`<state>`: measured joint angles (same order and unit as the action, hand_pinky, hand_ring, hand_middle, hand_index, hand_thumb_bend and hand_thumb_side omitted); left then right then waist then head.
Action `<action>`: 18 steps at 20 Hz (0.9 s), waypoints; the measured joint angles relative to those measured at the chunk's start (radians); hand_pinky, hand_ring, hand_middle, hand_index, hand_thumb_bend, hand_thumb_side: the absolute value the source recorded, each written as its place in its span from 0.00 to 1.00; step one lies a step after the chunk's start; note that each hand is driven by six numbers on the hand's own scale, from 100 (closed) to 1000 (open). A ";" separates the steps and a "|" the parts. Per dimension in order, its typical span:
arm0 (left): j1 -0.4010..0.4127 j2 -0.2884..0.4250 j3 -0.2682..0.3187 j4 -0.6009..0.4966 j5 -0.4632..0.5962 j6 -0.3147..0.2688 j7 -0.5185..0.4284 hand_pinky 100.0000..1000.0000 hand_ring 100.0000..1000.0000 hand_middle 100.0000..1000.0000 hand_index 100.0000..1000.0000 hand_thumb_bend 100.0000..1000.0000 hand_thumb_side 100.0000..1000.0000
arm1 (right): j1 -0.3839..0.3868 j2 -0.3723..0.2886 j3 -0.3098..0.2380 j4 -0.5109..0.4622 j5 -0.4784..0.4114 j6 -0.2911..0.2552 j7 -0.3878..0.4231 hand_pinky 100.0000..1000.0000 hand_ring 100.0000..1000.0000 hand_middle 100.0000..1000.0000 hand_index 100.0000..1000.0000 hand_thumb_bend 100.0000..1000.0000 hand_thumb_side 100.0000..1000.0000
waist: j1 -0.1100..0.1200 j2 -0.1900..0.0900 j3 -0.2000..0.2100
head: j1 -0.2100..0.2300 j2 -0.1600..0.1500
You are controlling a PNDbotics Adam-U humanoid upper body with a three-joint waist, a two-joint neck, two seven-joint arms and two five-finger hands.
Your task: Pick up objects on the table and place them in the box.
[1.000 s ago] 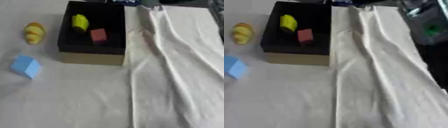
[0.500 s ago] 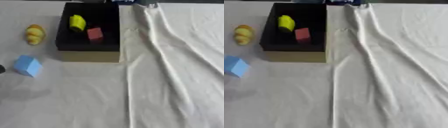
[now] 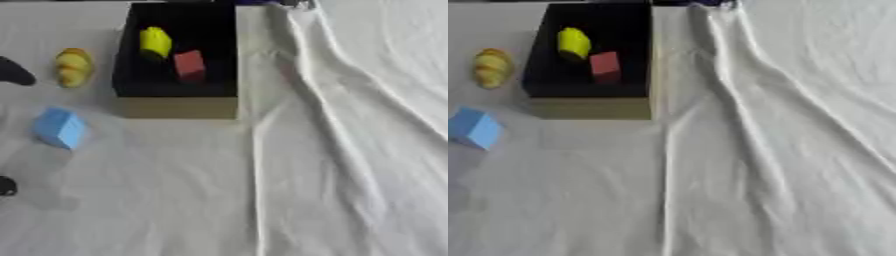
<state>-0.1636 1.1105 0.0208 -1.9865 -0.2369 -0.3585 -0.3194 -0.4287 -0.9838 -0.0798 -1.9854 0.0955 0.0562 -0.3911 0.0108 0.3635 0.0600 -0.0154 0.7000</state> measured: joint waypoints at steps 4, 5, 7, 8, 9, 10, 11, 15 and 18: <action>-0.022 0.009 -0.018 0.000 0.013 0.011 -0.031 0.80 0.79 0.72 0.85 0.79 0.13 | 0.003 0.003 0.000 0.000 -0.001 -0.001 -0.003 0.71 0.66 0.56 0.70 0.00 0.58 | 0.000 0.000 -0.004 | 0.006 0.002; -0.033 0.009 -0.024 0.000 0.013 0.021 -0.031 0.80 0.80 0.73 0.85 0.75 0.12 | 0.003 0.004 0.000 0.000 -0.002 -0.001 -0.003 0.71 0.66 0.55 0.69 0.00 0.58 | 0.000 0.000 -0.005 | 0.006 0.002; -0.057 0.014 -0.041 0.000 0.013 0.051 -0.031 0.80 0.80 0.73 0.84 0.69 0.05 | 0.001 0.006 0.001 0.000 -0.004 -0.001 -0.003 0.71 0.66 0.55 0.69 0.00 0.59 | 0.000 0.000 -0.010 | 0.006 0.002; -0.072 0.015 -0.052 0.000 0.013 0.068 -0.033 0.80 0.80 0.73 0.83 0.68 0.04 | 0.000 0.009 0.001 0.000 -0.006 -0.001 -0.003 0.71 0.66 0.55 0.69 0.00 0.59 | 0.000 0.000 -0.014 | 0.007 0.002; -0.088 0.015 -0.063 0.000 0.013 0.085 -0.037 0.79 0.79 0.73 0.83 0.63 0.00 | -0.002 0.012 0.002 0.000 -0.008 0.000 -0.002 0.71 0.65 0.55 0.69 0.00 0.60 | 0.000 0.000 -0.016 | 0.009 0.002; -0.101 0.015 -0.074 0.000 0.012 0.103 -0.041 0.78 0.78 0.72 0.82 0.60 0.00 | -0.003 0.013 0.002 0.000 -0.010 0.001 -0.001 0.71 0.65 0.55 0.69 0.00 0.60 | 0.000 0.001 -0.018 | 0.010 0.002; -0.112 0.015 -0.085 0.000 0.010 0.123 -0.046 0.78 0.78 0.72 0.82 0.59 0.00 | -0.003 0.015 0.004 0.000 -0.010 0.001 0.000 0.71 0.65 0.55 0.69 0.00 0.61 | 0.000 0.001 -0.019 | 0.012 0.002; -0.145 0.005 -0.119 -0.001 -0.007 0.202 -0.057 0.76 0.77 0.70 0.83 0.63 0.00 | -0.003 0.022 0.007 0.000 -0.014 0.005 0.003 0.71 0.65 0.54 0.68 0.00 0.61 | 0.000 0.001 -0.025 | 0.014 -0.002; -0.155 -0.005 -0.141 -0.001 -0.026 0.256 -0.072 0.76 0.77 0.70 0.83 0.67 0.00 | -0.004 0.029 0.007 0.000 -0.018 0.006 0.004 0.71 0.65 0.54 0.68 0.00 0.62 | 0.000 0.002 -0.029 | 0.014 -0.007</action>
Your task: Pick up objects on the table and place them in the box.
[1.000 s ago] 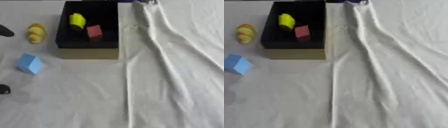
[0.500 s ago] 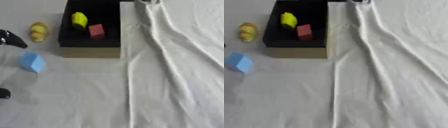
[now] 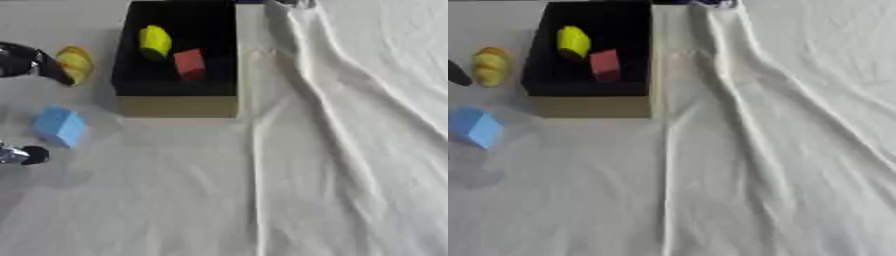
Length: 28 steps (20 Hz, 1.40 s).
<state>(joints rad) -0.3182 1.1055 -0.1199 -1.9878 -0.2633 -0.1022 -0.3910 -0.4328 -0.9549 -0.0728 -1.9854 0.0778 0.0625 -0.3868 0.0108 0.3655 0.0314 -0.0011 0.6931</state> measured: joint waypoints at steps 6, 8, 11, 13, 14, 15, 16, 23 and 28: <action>-0.008 -0.016 -0.024 0.000 -0.036 0.078 -0.053 0.77 0.78 0.73 0.83 0.70 0.00 | -0.009 0.008 0.000 0.000 -0.005 0.000 -0.001 0.70 0.64 0.54 0.68 0.00 0.62 | 0.000 0.004 -0.003 | 0.009 -0.001; -0.010 -0.021 -0.027 0.000 -0.040 0.099 -0.075 0.78 0.78 0.73 0.84 0.71 0.00 | -0.013 0.009 0.000 0.000 -0.009 -0.001 -0.003 0.70 0.64 0.54 0.68 0.00 0.62 | 0.000 0.005 -0.004 | 0.015 -0.001; -0.018 -0.026 -0.030 0.000 -0.045 0.127 -0.102 0.78 0.78 0.73 0.84 0.70 0.00 | -0.016 0.010 0.000 0.000 -0.011 -0.003 -0.006 0.70 0.64 0.53 0.67 0.00 0.63 | 0.000 0.008 -0.006 | 0.022 -0.001; -0.021 -0.033 -0.030 0.000 -0.048 0.144 -0.114 0.78 0.78 0.74 0.84 0.69 0.00 | -0.016 0.011 0.001 0.000 -0.014 -0.002 -0.008 0.70 0.63 0.53 0.67 0.00 0.63 | 0.000 0.009 -0.009 | 0.026 -0.004; -0.024 -0.035 -0.031 0.000 -0.051 0.151 -0.118 0.78 0.78 0.74 0.84 0.69 0.00 | -0.016 0.012 0.001 0.000 -0.014 -0.001 -0.009 0.70 0.63 0.53 0.67 0.00 0.63 | 0.000 0.011 -0.011 | 0.028 -0.006; -0.027 -0.038 -0.031 0.000 -0.055 0.158 -0.120 0.78 0.78 0.74 0.84 0.68 0.00 | -0.016 0.013 0.001 0.000 -0.015 0.000 -0.010 0.70 0.63 0.53 0.67 0.00 0.63 | 0.000 0.011 -0.012 | 0.030 -0.008; -0.028 -0.042 -0.031 0.000 -0.062 0.164 -0.122 0.78 0.78 0.74 0.84 0.67 0.00 | -0.016 0.014 0.001 0.000 -0.015 0.000 -0.010 0.70 0.63 0.53 0.66 0.00 0.64 | 0.000 0.012 -0.012 | 0.031 -0.009; -0.045 -0.061 -0.031 0.025 -0.114 0.183 -0.129 0.77 0.78 0.76 0.84 0.63 0.00 | -0.015 0.020 0.001 0.000 -0.018 0.004 -0.014 0.70 0.63 0.53 0.66 0.00 0.65 | 0.000 0.024 -0.013 | 0.042 -0.018; -0.047 -0.074 -0.034 0.060 -0.152 0.184 -0.130 0.77 0.77 0.76 0.84 0.65 0.00 | -0.009 0.026 0.001 0.000 -0.018 0.005 -0.015 0.70 0.63 0.53 0.66 0.00 0.66 | 0.000 0.034 -0.018 | 0.043 -0.021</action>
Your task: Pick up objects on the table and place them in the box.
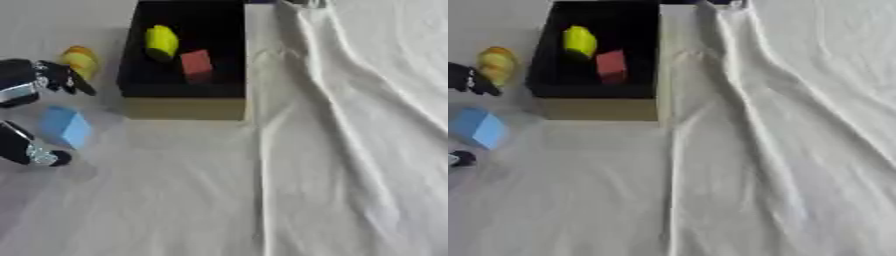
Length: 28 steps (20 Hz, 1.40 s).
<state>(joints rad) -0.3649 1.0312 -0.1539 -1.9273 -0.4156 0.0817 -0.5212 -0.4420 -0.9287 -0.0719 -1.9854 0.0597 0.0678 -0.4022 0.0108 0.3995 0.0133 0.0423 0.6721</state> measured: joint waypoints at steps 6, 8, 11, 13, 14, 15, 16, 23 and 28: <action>0.001 -0.004 0.000 0.038 -0.035 -0.005 -0.005 0.78 0.78 0.77 0.84 0.66 0.00 | 0.002 0.001 0.000 0.000 -0.002 0.003 -0.003 0.70 0.62 0.53 0.66 0.00 0.67 | 0.000 0.008 0.000 | 0.000 -0.001; 0.001 -0.010 0.000 0.050 -0.049 -0.006 -0.004 0.77 0.78 0.77 0.84 0.65 0.00 | 0.002 0.001 0.000 0.000 -0.004 0.003 -0.003 0.70 0.62 0.53 0.66 0.00 0.67 | 0.000 0.008 0.000 | 0.001 -0.004; 0.000 -0.012 0.000 0.072 -0.068 -0.009 -0.003 0.77 0.78 0.77 0.84 0.65 0.00 | 0.002 0.002 0.001 0.000 -0.005 0.004 -0.003 0.69 0.62 0.53 0.65 0.00 0.67 | 0.000 0.012 -0.003 | 0.002 -0.006; -0.001 -0.013 0.000 0.088 -0.080 -0.010 -0.003 0.77 0.78 0.77 0.84 0.65 0.00 | 0.003 0.004 0.002 0.000 -0.006 0.004 -0.004 0.69 0.62 0.52 0.65 0.00 0.68 | 0.000 0.014 -0.006 | 0.004 -0.006; -0.002 -0.016 0.000 0.095 -0.086 -0.011 -0.002 0.77 0.78 0.77 0.84 0.64 0.00 | 0.003 0.006 0.002 0.000 -0.006 0.004 -0.004 0.70 0.62 0.53 0.66 0.00 0.68 | 0.000 0.014 -0.006 | 0.004 -0.006; -0.004 -0.020 0.001 0.102 -0.090 -0.012 -0.001 0.77 0.78 0.77 0.84 0.64 0.00 | 0.003 0.008 0.003 0.000 -0.006 0.004 -0.004 0.70 0.63 0.53 0.66 0.00 0.68 | 0.000 0.014 -0.006 | 0.005 -0.006; -0.005 -0.021 0.001 0.108 -0.096 -0.013 0.000 0.77 0.78 0.77 0.84 0.64 0.00 | 0.003 0.009 0.004 0.000 -0.006 0.004 -0.003 0.70 0.63 0.53 0.66 0.00 0.68 | 0.000 0.014 -0.007 | 0.006 -0.006; -0.015 -0.030 0.001 0.147 -0.165 -0.018 0.006 0.77 0.78 0.77 0.82 0.52 0.00 | 0.007 0.010 0.006 0.000 -0.012 -0.006 0.006 0.71 0.63 0.52 0.66 0.00 0.69 | 0.000 0.018 -0.011 | 0.009 -0.014; -0.022 -0.038 0.001 0.164 -0.198 -0.018 0.006 0.72 0.72 0.68 0.73 0.22 0.00 | 0.011 0.012 0.006 0.000 -0.020 -0.011 0.010 0.71 0.63 0.52 0.66 0.00 0.69 | 0.000 0.021 -0.013 | 0.009 -0.015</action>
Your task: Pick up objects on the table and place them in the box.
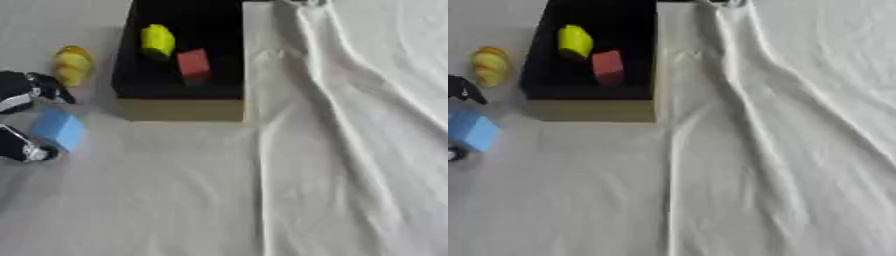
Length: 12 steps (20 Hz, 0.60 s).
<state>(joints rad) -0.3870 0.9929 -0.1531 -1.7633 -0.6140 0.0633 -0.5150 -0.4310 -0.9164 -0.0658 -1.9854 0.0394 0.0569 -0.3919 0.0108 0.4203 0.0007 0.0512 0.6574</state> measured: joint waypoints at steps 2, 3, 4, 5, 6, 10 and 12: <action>-0.001 -0.001 0.000 0.000 0.000 0.001 0.004 0.66 0.66 0.62 0.68 0.13 0.02 | 0.001 0.004 0.000 0.000 -0.004 0.000 0.000 0.71 0.63 0.52 0.66 0.00 0.69 | 0.000 0.002 0.000 | 0.000 0.000; -0.001 -0.003 0.000 -0.001 0.001 0.002 0.008 0.65 0.64 0.58 0.65 0.10 0.05 | 0.001 0.006 0.000 0.000 -0.006 0.000 0.000 0.71 0.63 0.52 0.66 0.00 0.69 | 0.000 0.003 0.000 | 0.000 0.000; -0.002 -0.005 0.000 -0.001 0.004 0.003 0.013 0.64 0.62 0.54 0.60 0.07 0.07 | 0.001 0.006 0.000 0.000 -0.007 0.000 0.000 0.71 0.63 0.52 0.66 0.00 0.69 | 0.000 0.004 0.000 | 0.000 0.000; -0.002 -0.008 0.000 -0.003 0.008 0.004 0.019 0.62 0.59 0.51 0.58 0.08 0.07 | 0.002 0.006 0.000 0.000 -0.008 0.000 0.000 0.71 0.63 0.52 0.66 0.00 0.69 | 0.000 0.005 0.000 | 0.000 0.000; -0.002 -0.008 0.000 -0.006 0.013 0.005 0.025 0.61 0.57 0.49 0.55 0.08 0.06 | 0.005 0.006 0.000 0.000 -0.009 0.000 0.000 0.71 0.63 0.52 0.66 0.00 0.69 | 0.000 0.005 0.000 | 0.000 0.000; -0.002 -0.008 -0.001 -0.015 0.025 0.005 0.039 0.58 0.52 0.43 0.49 0.12 0.03 | 0.009 0.008 -0.001 0.000 -0.017 0.001 -0.001 0.70 0.63 0.51 0.66 0.00 0.69 | 0.000 0.006 -0.001 | 0.000 0.000; -0.003 -0.008 0.000 -0.024 0.024 0.005 0.041 0.56 0.50 0.42 0.47 0.11 0.02 | 0.010 0.010 -0.001 0.000 -0.021 0.002 -0.003 0.70 0.62 0.51 0.66 0.00 0.69 | 0.000 0.006 -0.001 | 0.000 0.000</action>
<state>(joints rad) -0.3903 0.9845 -0.1535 -1.7871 -0.5904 0.0682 -0.4740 -0.4214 -0.9065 -0.0666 -1.9854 0.0188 0.0594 -0.3953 0.0108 0.4261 -0.0002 0.0513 0.6573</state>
